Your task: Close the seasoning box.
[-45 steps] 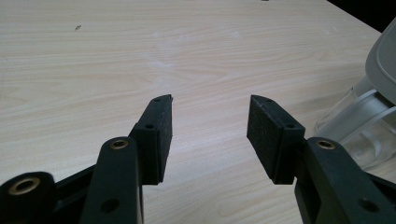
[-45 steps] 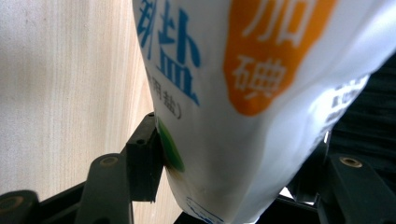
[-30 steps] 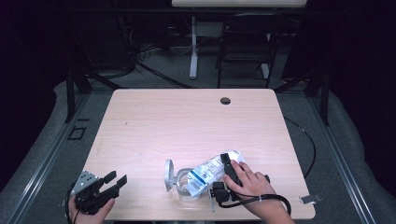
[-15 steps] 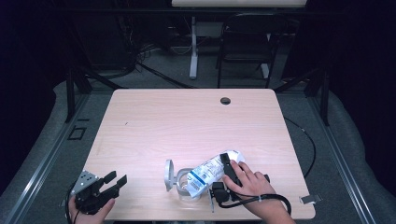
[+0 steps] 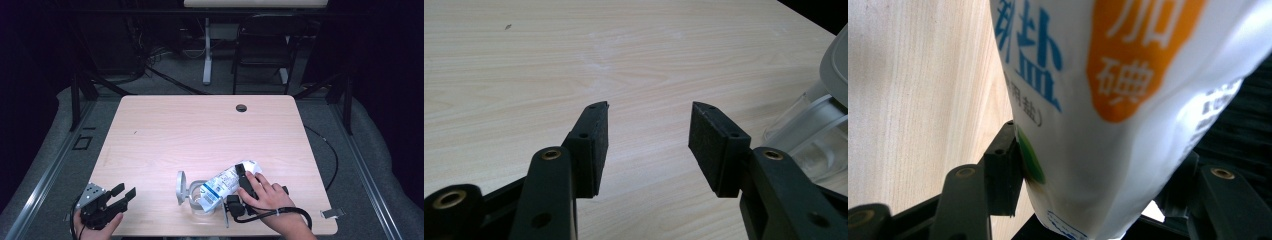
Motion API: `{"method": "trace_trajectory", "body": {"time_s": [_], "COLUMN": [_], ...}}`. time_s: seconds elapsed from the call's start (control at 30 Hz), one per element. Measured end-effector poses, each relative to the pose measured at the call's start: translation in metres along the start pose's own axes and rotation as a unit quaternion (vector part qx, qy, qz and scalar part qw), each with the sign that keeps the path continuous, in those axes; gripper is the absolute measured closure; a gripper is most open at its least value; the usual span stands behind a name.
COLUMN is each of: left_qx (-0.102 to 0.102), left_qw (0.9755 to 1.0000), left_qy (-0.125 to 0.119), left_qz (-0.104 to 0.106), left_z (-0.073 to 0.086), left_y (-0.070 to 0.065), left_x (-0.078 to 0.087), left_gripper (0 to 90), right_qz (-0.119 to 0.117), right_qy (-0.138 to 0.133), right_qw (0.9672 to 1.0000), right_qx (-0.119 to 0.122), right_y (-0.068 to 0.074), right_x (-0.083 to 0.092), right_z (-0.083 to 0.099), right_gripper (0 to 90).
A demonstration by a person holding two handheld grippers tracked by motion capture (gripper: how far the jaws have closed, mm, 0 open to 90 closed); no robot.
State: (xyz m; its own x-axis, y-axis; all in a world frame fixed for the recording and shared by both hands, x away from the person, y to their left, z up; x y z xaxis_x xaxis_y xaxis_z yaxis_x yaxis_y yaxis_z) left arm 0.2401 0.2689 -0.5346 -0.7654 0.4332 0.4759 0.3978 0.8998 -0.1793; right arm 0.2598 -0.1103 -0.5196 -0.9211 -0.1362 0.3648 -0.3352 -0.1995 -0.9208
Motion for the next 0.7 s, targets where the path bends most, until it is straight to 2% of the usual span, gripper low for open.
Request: {"method": "trace_trajectory", "body": {"time_s": [0.33, 0.37, 0.63, 0.7], "left_qx": [0.001, 0.001, 0.000, 0.001], "left_qw": [1.0000, 1.0000, 1.0000, 1.0000], "left_qy": [0.000, 0.000, 0.001, 0.000], "left_qz": [-0.001, -0.001, -0.001, -0.001], "left_z": [0.0004, 0.0004, 0.0003, 0.0004], "left_y": [0.0001, 0.0001, 0.0001, 0.0001], "left_x": [-0.0006, -0.0005, -0.0005, -0.0006], "left_gripper": [50.6, 50.6, 50.5, 50.4], "right_qz": [0.007, 0.008, 0.015, 0.017], "right_qy": [0.003, 0.009, -0.001, 0.005], "right_qw": [1.0000, 0.9999, 0.9998, 0.9996], "right_qx": [0.003, 0.009, 0.013, 0.021], "right_y": [0.0001, -0.0006, -0.0002, -0.0012], "right_x": [0.0003, 0.0011, 0.0001, 0.0012], "right_z": [-0.0011, -0.0014, -0.0020, -0.0024], "right_gripper": [41.2, 41.2, 41.3, 41.3]}}
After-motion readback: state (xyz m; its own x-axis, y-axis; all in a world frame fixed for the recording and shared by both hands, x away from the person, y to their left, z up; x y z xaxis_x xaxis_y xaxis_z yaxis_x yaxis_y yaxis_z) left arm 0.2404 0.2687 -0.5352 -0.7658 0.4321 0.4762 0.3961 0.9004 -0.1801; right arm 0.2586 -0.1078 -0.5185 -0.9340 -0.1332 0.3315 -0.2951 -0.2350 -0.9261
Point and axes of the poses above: each handheld gripper's, and its own axes: x roughly backward along the jaws, z roughly out of its underside, y roughly to its left, the point moved 2 cm from there along -x, roughly forward along the jaws, and after that the axes turned 2 degrees about -y, right-handed, at the moved point
